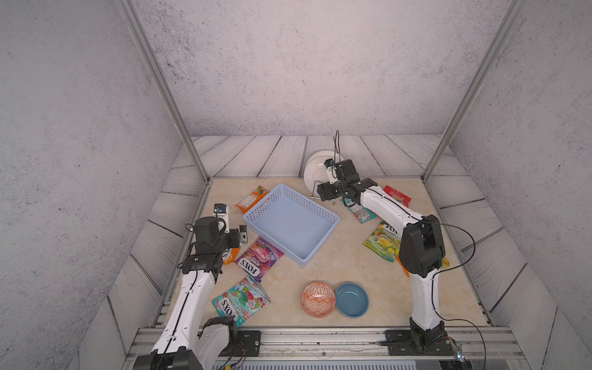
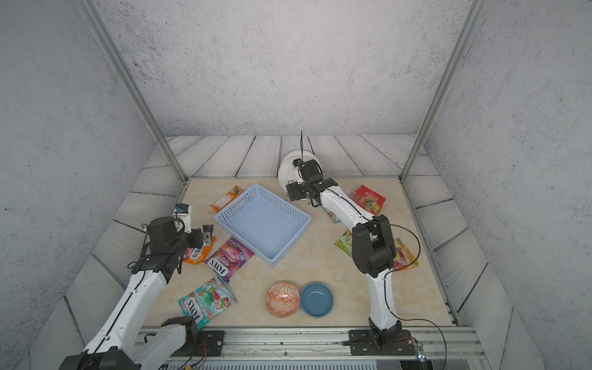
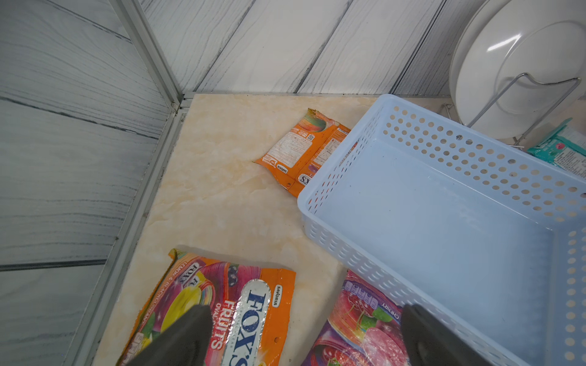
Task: Put the candies in the basket
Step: Pick up the basket from the center of the board.
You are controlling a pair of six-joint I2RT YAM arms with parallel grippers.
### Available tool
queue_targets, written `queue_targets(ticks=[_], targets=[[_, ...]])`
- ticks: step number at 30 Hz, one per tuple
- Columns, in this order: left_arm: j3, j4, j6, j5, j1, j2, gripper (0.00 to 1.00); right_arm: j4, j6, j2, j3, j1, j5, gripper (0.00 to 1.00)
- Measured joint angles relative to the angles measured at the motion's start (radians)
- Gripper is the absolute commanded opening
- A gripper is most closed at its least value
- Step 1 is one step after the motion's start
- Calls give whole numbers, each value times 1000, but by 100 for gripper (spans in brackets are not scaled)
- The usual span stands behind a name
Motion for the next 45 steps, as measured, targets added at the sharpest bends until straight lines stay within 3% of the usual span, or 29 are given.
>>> queue_targets(ticks=[10,16,23,28,38,45], targets=[[0,0,-1,-11,0,-1,99,-142,-37,209,246,45,-21,81],[0,0,-2,-6,0,-1,99,-188,-50,281,324,57,-44,73],[0,0,-2,-2,2,-1,99,-214,-56,333,333,58,-70,61],[-2,5,-2,12,2,-1,99,-220,-58,334,340,58,-77,47],[-3,11,-3,13,6,-1,99,-198,-89,333,300,58,-71,34],[-3,14,-4,13,8,-1,99,-208,-121,330,270,56,-68,13]])
